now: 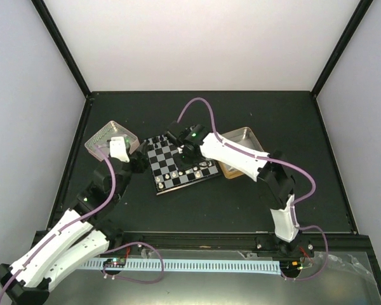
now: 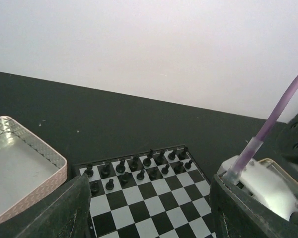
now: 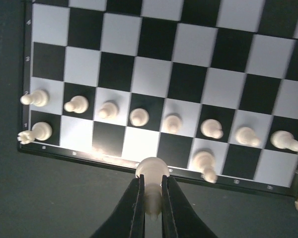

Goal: Set up the chess pieces on the board
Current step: Place the chess piece on the chessboard.

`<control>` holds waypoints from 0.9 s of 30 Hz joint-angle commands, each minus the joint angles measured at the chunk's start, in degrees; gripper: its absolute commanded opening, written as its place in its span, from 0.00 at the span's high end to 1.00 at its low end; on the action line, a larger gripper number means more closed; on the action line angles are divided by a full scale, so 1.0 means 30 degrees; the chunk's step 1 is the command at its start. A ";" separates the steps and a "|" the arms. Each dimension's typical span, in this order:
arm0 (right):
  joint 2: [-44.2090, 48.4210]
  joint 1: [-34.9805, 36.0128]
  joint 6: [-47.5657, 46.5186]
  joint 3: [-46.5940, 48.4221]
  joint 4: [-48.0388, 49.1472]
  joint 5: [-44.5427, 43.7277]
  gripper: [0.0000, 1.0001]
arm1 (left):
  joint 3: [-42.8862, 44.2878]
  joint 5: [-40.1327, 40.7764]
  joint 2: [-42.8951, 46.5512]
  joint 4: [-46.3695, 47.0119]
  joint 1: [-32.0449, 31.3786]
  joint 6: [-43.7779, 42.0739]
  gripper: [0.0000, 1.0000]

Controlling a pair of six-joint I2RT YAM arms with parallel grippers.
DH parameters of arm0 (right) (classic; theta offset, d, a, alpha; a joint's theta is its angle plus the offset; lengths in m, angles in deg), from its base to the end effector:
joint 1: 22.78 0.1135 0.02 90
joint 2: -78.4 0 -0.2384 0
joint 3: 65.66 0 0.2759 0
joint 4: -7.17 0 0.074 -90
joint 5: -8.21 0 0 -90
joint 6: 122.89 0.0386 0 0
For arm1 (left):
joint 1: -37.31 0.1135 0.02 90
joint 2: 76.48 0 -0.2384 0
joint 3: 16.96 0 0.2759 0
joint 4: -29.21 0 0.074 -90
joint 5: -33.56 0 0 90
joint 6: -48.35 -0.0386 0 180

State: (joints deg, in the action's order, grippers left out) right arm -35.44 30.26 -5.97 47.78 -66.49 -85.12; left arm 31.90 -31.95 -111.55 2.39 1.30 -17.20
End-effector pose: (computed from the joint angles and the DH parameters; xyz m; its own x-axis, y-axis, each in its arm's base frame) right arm 0.2562 0.3368 0.2214 -0.8723 -0.4075 -0.2702 -0.4410 0.8944 0.0745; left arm 0.1705 -0.1041 0.2916 -0.2523 -0.2823 -0.9256 0.1142 0.9411 -0.3182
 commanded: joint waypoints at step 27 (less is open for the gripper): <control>-0.4863 0.1818 -0.0538 0.3124 -0.0603 0.1259 0.93 | -0.0467 0.3310 0.2217 -0.0922 0.0090 0.1369 0.33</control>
State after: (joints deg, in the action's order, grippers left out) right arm -49.06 35.11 -7.08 55.21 -67.72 -81.54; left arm 30.70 -23.14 -105.32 -0.04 1.30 -13.53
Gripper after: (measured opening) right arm 0.070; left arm 0.669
